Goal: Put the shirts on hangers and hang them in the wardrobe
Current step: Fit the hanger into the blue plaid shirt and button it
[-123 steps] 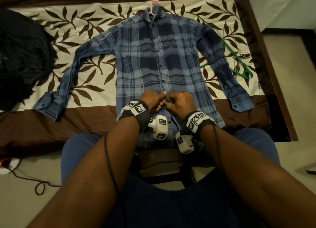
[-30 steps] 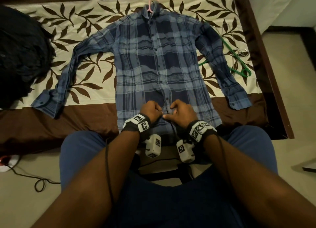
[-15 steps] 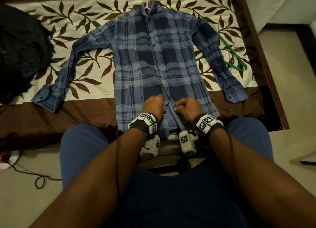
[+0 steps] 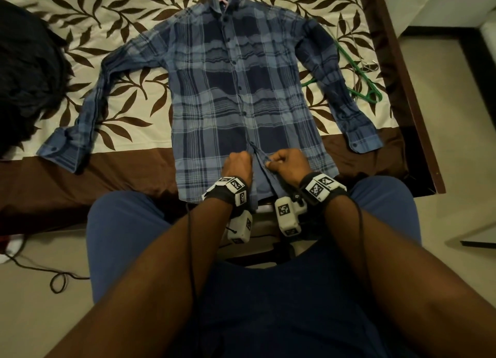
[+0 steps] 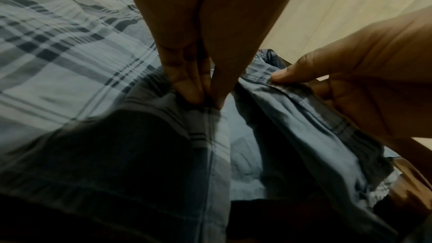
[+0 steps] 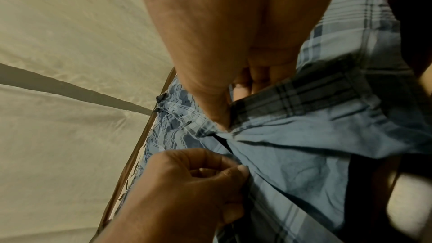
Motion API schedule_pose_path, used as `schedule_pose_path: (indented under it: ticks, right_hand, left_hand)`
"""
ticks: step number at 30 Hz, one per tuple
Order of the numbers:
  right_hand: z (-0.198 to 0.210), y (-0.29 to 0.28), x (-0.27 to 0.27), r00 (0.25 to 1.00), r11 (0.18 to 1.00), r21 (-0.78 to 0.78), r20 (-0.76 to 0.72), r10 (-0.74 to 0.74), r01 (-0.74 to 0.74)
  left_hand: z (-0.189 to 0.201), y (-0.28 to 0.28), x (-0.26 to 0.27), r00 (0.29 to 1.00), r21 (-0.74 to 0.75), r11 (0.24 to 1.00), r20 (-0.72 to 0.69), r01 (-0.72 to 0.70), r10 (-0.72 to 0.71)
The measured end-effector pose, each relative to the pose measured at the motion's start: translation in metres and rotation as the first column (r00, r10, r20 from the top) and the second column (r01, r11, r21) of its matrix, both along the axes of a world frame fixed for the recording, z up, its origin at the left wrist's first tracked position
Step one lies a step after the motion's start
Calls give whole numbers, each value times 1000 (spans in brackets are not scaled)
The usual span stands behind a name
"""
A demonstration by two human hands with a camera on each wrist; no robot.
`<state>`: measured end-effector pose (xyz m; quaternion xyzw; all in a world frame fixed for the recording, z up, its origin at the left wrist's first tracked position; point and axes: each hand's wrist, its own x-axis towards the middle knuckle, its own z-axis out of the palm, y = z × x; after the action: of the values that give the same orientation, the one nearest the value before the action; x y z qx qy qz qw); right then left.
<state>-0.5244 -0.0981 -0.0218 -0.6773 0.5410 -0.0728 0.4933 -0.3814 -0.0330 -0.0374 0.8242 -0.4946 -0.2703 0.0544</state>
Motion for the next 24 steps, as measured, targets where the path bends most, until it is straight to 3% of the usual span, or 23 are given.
schedule_pose_path:
  ticks: [3, 7, 14, 18, 24]
  right_hand:
    - [1, 0, 1, 1000, 1000, -24, 17, -5, 5]
    - [5, 2, 2, 998, 998, -52, 66, -17, 20]
    - [23, 9, 7, 986, 995, -100, 164, 2, 14]
    - [30, 12, 11, 974, 992, -116, 225, -23, 50]
    - [36, 17, 12, 978, 994, -109, 206, 43, -20]
  left_hand:
    - [5, 2, 4, 998, -24, 999, -59, -25, 23]
    - [14, 4, 7, 957, -70, 984, -255, -164, 141]
    - [27, 14, 6, 729, -71, 914, -630, -399, 268]
    - [32, 20, 7, 624, -53, 872, -720, -487, 305]
    - [42, 25, 9, 576, -35, 871, -763, -490, 294]
